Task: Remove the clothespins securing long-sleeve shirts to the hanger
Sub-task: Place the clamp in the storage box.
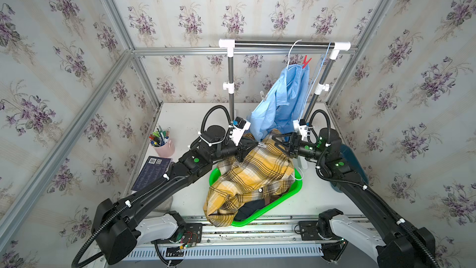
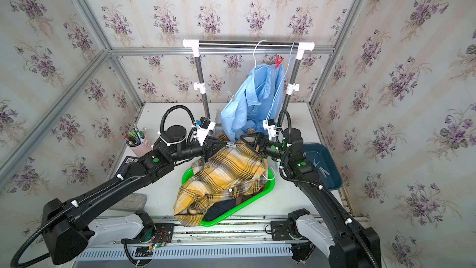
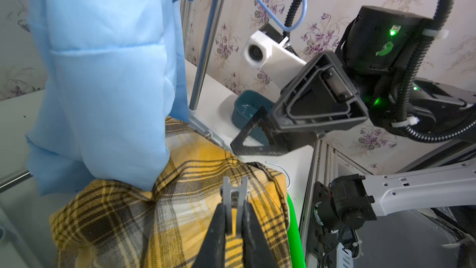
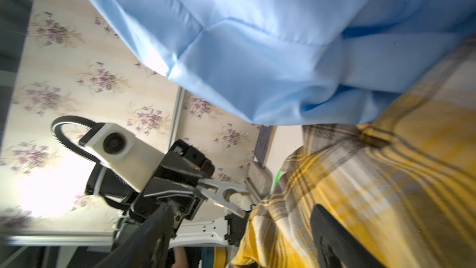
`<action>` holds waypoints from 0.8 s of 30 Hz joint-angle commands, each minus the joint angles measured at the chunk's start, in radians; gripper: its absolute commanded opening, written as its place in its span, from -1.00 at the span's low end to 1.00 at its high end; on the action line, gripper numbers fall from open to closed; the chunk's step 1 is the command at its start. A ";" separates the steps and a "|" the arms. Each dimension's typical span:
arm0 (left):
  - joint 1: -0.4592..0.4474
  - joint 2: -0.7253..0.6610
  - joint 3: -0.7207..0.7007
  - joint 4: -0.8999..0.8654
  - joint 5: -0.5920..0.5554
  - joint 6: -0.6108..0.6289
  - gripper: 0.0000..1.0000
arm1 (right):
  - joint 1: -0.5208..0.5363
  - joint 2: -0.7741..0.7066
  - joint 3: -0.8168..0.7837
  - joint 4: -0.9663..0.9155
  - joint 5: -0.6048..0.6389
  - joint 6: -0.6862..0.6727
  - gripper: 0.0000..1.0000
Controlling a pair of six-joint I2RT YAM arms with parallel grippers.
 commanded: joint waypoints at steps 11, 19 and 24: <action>-0.028 0.006 -0.022 0.152 -0.072 0.026 -0.73 | 0.116 0.102 -0.063 0.455 -0.028 0.320 0.42; -0.060 0.005 -0.045 0.157 -0.095 0.058 -0.73 | 0.118 0.143 -0.072 0.602 0.014 0.420 0.14; -0.079 0.003 -0.056 0.153 -0.111 0.084 -0.73 | 0.119 0.150 -0.075 0.622 0.017 0.438 -0.10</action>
